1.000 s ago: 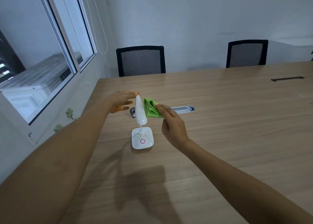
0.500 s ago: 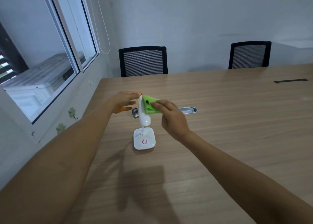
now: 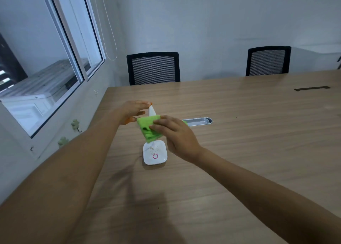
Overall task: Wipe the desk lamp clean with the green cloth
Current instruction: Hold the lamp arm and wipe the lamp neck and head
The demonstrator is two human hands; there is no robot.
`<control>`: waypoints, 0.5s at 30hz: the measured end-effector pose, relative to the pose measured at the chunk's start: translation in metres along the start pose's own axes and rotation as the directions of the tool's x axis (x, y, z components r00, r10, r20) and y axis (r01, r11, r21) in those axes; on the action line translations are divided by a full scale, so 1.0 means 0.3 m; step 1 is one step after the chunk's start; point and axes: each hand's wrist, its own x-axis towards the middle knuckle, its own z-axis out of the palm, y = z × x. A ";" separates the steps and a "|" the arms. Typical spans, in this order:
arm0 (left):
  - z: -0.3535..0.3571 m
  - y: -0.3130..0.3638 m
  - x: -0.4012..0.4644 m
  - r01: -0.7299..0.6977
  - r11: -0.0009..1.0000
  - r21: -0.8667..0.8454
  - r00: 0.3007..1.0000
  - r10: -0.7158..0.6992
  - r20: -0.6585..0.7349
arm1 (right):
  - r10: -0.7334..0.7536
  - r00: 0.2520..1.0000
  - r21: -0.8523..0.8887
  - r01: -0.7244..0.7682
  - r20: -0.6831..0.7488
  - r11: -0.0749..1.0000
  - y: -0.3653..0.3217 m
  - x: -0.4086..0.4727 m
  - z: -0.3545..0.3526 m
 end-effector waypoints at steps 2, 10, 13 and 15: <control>0.001 0.002 0.002 0.011 1.000 0.021 1.000 -0.011 0.001 | -0.108 0.994 -0.023 0.108 -0.008 0.994 -0.015 -0.044 -0.007; 0.005 0.004 -0.002 0.013 1.000 -0.005 1.000 -0.013 -0.023 | 0.079 0.992 0.026 -0.077 -0.102 0.997 0.018 0.004 -0.029; 0.014 0.007 -0.005 0.009 1.000 0.008 1.000 -0.009 -0.029 | 0.139 0.990 0.052 -0.138 -0.013 0.989 0.027 0.015 -0.018; 0.011 0.005 -0.005 0.004 1.000 0.001 1.000 -0.004 -0.027 | 0.116 0.993 0.062 -0.117 0.021 0.991 0.008 -0.005 -0.009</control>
